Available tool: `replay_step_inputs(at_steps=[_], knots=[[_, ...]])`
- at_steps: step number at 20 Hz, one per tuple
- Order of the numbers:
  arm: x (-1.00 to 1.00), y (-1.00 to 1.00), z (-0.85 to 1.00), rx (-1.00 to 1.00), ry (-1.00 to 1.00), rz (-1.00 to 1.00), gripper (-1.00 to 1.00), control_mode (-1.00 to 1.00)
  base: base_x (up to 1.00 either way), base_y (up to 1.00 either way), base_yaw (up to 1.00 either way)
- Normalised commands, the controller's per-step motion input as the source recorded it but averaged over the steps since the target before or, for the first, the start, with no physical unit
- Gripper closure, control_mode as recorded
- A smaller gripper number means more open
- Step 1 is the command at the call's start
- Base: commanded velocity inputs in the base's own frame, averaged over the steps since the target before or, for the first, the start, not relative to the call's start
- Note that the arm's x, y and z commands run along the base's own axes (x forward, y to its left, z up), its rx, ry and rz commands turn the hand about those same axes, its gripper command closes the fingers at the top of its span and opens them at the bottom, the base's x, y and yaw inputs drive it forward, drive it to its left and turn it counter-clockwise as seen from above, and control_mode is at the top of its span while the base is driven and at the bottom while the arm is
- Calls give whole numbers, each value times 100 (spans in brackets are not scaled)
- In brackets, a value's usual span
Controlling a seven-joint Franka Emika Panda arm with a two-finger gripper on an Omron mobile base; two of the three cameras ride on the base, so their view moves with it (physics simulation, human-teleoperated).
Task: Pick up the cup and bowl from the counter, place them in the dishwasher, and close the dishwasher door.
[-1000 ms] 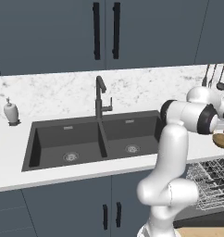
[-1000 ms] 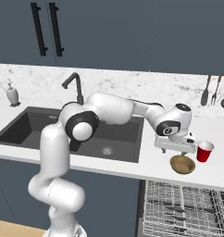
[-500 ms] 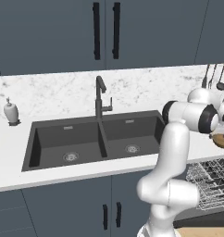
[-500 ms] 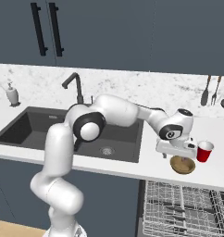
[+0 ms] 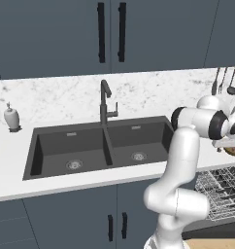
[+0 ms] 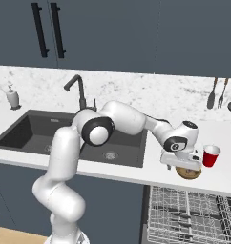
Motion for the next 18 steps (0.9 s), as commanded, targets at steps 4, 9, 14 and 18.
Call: replay_step_inputs(at_steps=[4,9,14,18], knots=[[0,0,-32,0,0,0,-100,-100,0,0,0],[0,0,0,0,1,0,-100,-100,0,0,0],[0,0,0,0,4,0,100,-100,0,0,0],[0,0,0,0,2,0,100,-100,0,0,0]])
